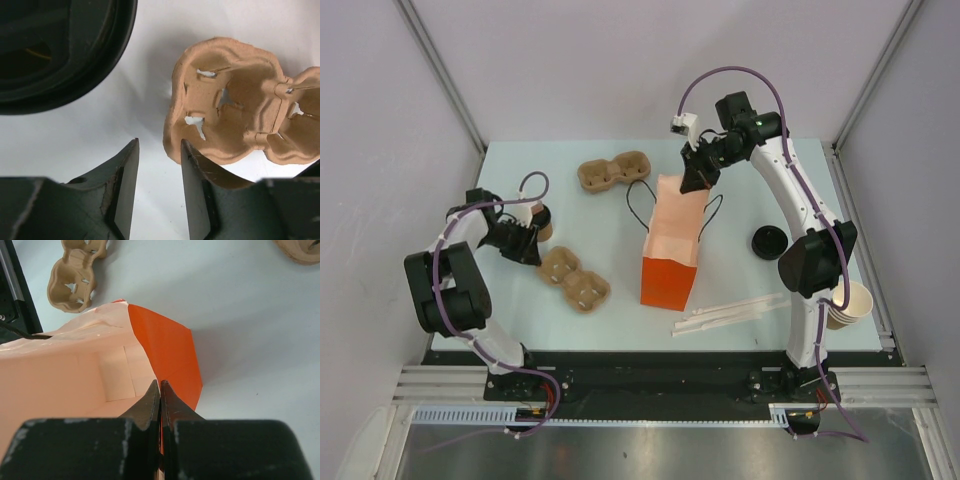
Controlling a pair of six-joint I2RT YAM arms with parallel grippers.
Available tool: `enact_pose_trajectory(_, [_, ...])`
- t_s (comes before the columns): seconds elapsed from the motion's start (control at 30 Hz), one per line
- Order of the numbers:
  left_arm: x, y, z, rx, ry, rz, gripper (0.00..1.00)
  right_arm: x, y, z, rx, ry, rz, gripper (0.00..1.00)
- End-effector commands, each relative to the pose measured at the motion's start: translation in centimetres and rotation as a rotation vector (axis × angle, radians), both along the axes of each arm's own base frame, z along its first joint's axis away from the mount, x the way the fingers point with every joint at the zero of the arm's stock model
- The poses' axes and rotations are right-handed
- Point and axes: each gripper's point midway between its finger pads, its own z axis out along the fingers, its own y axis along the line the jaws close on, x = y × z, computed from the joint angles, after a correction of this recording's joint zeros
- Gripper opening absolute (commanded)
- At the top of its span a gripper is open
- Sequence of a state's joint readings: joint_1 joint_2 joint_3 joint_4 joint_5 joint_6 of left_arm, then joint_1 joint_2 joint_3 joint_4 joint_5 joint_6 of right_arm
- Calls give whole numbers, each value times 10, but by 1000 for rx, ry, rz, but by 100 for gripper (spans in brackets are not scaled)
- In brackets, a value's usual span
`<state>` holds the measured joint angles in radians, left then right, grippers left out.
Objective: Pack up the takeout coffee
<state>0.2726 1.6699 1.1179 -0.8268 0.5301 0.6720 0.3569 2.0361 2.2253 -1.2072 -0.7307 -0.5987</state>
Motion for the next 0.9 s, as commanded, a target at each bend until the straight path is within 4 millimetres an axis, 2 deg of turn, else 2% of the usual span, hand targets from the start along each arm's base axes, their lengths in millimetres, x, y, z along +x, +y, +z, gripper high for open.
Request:
enact_pose_trajectory(0.0, [5, -8, -5, -54, -13, -7, 43, -9, 5, 28, 58, -32, 19, 0])
enact_pose_trajectory(0.17, [5, -8, -10, -49, -17, -13, 41, -10, 6, 28, 63, -25, 19, 0])
enact_pose_trajectory(0.27, [4, -9, -10, -50, -16, -19, 33, -11, 7, 28, 65, -21, 20, 0])
enact_pose_trajectory(0.3, [2, -10, -10, -55, -10, -27, 23, -11, 8, 28, 66, -20, 21, 0])
enact_pose_trajectory(0.47, [-2, -15, 4, -79, -22, -54, 3, -13, 9, 30, 73, -12, 18, 0])
enact_pose_trajectory(0.57, [2, -15, 33, -72, -75, -62, 0, -15, 10, 32, 81, -7, 18, 0])
enact_pose_trajectory(0.6, [3, -16, 52, -65, -106, -68, 0, -16, 10, 33, 84, -4, 17, 0])
enact_pose_trajectory(0.67, [5, -17, 73, -65, -142, -73, 0, -17, 12, 35, 91, -3, 18, 0])
enact_pose_trajectory(0.87, [17, -13, 168, -9, -315, -74, 0, -24, 14, 35, 87, -6, 21, 0])
